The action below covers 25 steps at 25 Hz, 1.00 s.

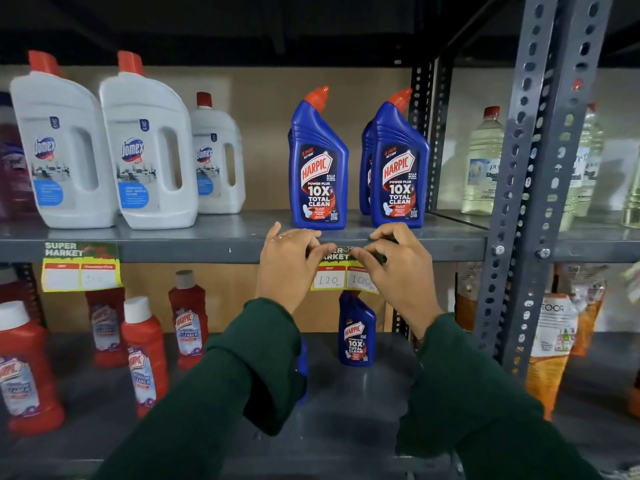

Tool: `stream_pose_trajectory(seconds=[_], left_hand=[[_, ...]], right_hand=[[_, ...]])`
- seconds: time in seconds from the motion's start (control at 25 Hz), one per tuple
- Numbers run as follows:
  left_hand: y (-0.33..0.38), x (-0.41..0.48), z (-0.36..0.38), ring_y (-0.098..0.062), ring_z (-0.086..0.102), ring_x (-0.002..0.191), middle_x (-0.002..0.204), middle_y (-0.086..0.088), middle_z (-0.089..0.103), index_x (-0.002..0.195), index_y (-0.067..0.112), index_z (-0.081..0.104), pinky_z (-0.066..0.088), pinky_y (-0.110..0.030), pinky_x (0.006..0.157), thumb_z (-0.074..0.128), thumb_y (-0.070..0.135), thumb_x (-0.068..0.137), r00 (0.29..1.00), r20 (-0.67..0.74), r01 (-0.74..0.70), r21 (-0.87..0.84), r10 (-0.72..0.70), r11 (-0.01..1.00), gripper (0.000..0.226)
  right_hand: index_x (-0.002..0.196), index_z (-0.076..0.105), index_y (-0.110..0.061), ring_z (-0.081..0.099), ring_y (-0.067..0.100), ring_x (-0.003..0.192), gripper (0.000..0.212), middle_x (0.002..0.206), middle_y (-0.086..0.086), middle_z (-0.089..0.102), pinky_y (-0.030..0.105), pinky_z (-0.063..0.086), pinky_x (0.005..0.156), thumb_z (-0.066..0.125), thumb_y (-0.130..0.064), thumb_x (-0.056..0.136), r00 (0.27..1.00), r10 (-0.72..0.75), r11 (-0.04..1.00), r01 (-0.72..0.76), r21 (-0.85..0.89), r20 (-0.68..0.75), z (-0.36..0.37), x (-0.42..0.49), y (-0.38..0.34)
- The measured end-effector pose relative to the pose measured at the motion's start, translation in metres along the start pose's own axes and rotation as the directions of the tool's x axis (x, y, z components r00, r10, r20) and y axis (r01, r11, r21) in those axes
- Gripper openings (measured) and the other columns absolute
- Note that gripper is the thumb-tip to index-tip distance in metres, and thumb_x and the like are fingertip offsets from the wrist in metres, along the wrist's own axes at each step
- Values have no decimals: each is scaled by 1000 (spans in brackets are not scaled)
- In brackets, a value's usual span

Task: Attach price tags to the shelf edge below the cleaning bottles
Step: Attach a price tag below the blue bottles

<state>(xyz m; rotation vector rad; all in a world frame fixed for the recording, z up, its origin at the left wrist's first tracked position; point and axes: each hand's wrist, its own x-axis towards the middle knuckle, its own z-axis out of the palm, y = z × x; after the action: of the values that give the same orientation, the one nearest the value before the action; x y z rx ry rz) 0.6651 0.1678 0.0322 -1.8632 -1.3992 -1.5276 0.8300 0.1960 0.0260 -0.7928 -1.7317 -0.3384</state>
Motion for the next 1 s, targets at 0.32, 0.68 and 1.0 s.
stream_pose_trajectory(seconds=[0.32,0.68,1.0], left_hand=[[-1,0,10,-23,55,96,91,-5,66,95,12,59,36,-42,93,64,28,84,997,-59,52,-58,-55,997,20],[0,-2,24,-22,57,93,88,-2,72,89,18,69,21,-33,89,39,47,88,991,-133,-5,197,32,980,41],[-8,-3,6,-26,61,83,78,-9,71,88,8,65,25,-30,83,49,22,89,996,-64,-48,121,56,991,21]], right_hand=[[93,60,-7,53,24,94,35,100,11,61,42,47,81,76,-31,73,992,125,991,-125,44,0,4,8,-3],[91,64,-10,57,24,89,51,87,7,69,35,26,94,47,-57,79,996,76,991,-81,-105,-53,17,4,7],[97,68,-10,59,22,87,22,93,5,72,26,29,86,53,-22,87,999,-47,999,47,-28,-15,6,3,20]])
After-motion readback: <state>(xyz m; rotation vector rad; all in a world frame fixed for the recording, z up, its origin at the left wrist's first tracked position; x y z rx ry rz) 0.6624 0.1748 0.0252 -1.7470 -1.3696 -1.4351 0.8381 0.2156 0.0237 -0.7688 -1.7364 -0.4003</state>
